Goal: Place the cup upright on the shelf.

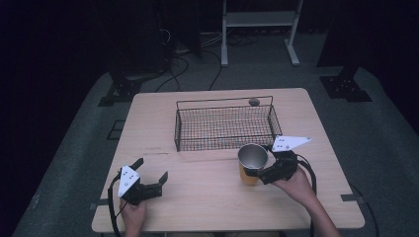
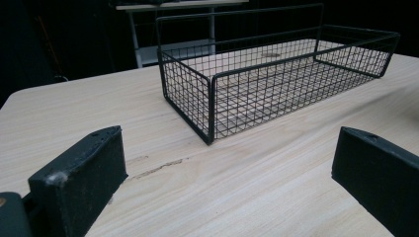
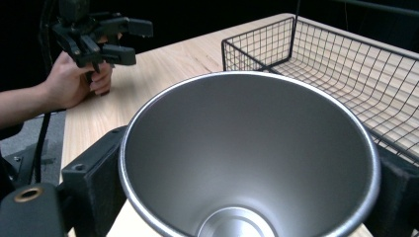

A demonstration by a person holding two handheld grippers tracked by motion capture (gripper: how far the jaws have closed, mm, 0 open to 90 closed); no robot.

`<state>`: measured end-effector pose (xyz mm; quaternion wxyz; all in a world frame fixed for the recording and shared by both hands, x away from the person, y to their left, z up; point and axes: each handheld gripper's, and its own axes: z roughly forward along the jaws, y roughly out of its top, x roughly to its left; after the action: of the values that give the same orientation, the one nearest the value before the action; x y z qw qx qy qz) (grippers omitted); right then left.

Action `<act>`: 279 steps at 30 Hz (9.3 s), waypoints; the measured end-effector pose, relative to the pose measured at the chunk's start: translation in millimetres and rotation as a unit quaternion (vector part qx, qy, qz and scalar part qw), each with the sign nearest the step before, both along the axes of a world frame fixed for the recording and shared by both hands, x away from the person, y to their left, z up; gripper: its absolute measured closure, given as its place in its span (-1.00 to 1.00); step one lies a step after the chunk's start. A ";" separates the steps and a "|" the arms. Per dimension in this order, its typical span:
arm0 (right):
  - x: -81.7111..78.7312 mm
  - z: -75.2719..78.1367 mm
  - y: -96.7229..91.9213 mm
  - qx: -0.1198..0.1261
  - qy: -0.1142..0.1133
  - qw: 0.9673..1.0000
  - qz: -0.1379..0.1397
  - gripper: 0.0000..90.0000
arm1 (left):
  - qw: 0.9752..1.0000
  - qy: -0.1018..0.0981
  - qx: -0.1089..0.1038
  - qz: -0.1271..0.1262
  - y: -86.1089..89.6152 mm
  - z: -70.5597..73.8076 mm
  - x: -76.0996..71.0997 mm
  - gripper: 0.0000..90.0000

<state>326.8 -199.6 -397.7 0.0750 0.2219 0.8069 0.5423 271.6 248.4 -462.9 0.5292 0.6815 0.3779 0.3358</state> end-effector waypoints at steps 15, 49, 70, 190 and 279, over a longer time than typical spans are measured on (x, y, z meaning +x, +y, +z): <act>21.9 32.4 -5.9 0.013 0.003 1.000 0.010 -0.81 | 1.000 0.000 0.001 0.000 0.0 0.0 -0.1 -1.00; 78.2 77.6 14.1 0.004 0.011 1.000 0.014 -0.81 | 1.000 0.001 0.001 -0.003 -0.1 0.0 -0.1 -1.00; 115.0 91.5 38.2 -0.004 0.011 1.000 0.001 -0.81 | 1.000 0.002 0.001 -0.005 0.1 0.1 -0.3 -1.00; 199.1 -7.1 67.8 -0.107 0.061 0.992 -0.029 -0.82 | 1.000 -0.003 -0.001 -0.001 0.4 0.6 -1.0 -1.00; 133.2 41.6 -5.9 -0.035 0.052 0.998 0.012 -1.00 | 1.000 -0.004 0.008 0.004 -1.6 0.6 -0.6 -1.00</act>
<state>460.0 -205.5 -356.1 0.0346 0.2374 0.8308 0.5023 271.0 246.8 -462.2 0.5237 0.6828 0.3758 0.3439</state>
